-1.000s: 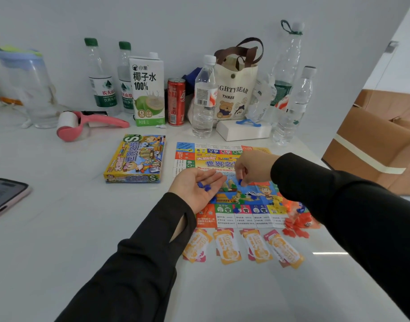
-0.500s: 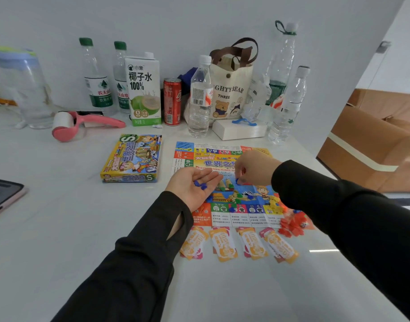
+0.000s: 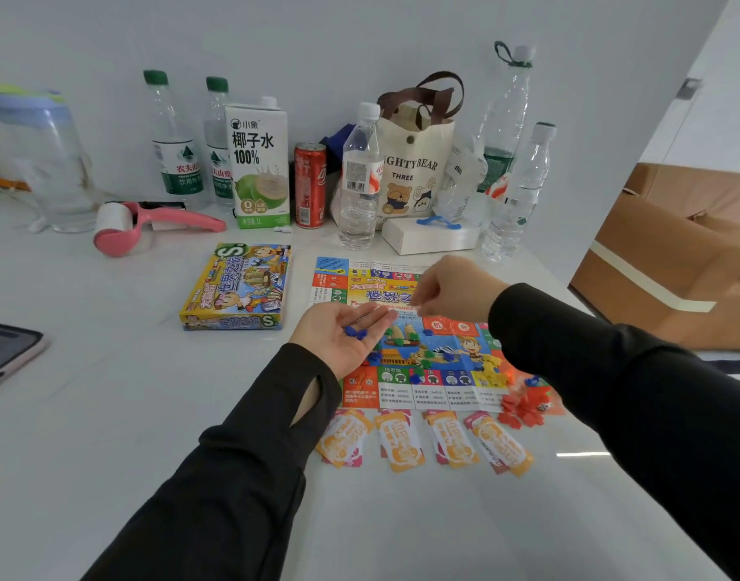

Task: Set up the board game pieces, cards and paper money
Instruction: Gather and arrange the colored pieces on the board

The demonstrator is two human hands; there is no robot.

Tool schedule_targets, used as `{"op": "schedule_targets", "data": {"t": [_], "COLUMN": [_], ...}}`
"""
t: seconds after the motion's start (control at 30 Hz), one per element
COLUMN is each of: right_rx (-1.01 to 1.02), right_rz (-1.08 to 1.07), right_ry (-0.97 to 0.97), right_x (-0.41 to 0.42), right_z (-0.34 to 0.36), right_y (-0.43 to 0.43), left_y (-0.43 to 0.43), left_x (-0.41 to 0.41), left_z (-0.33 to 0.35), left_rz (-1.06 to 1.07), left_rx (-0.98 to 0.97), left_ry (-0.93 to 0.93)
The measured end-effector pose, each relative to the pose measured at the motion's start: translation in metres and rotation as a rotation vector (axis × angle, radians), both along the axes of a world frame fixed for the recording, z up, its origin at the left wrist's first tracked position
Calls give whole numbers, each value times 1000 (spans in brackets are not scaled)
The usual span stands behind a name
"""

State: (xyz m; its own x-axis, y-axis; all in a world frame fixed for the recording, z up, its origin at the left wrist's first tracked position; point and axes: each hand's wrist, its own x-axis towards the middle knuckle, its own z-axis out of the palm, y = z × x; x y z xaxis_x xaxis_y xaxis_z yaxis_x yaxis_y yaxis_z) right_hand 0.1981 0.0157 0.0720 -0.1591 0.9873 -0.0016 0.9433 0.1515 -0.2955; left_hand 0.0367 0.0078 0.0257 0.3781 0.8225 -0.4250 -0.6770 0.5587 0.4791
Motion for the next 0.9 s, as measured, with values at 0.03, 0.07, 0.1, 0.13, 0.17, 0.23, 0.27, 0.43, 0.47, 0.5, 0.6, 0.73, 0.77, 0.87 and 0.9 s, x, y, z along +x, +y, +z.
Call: {"op": "schedule_targets", "data": {"t": [0.03,0.07,0.1,0.13,0.17,0.23,0.27,0.43,0.47,0.5,0.6,0.73,0.77,0.87,0.9], "right_rx": [-60,-99,-112,-106,-93,-82,-83,-112,-122,-131,-146,-108,-93,-52,-41], "right_rz": [0,-3,-11,-23,-37,-61,-72,-55,-44,-33,14,86,96,94,87], "right_ry": [-84,-134,-153,-156,-162,-176,-185,-271,-283,-290,-330,-397,-415,-480,-488], "right_x": [4,7,8,9,9,7,7,5,5,5,6,7,7,6,6], "right_z": [-6,-12,-16,-18,-20,-21,-21,-22,-21,-21,-19,-18,-19,-21,-22], "right_y": [0,-1,-1,0,1,3,4,8,8,8,7,4,5,4,5], "left_y": [0,0,0,0,0,0,0,0,0,0,0,1,1,2,2], "left_x": [1,1,2,3,3,3,3,2,3,3,3,2,3,3,3], "left_z": [0,-1,-1,-2,-2,-3,-3,-5,-5,-5,-6,-7,-8,-9,-8], "left_rz": [1,2,3,3,2,3,3,-2,-4,-5,-5,-11,-12,-10,-9], "left_rx": [5,9,12,15,19,28,32,40,40,38,41,57,58,57,54], "left_ry": [4,10,15,19,22,23,23,34,39,42,49,71,73,75,76]}}
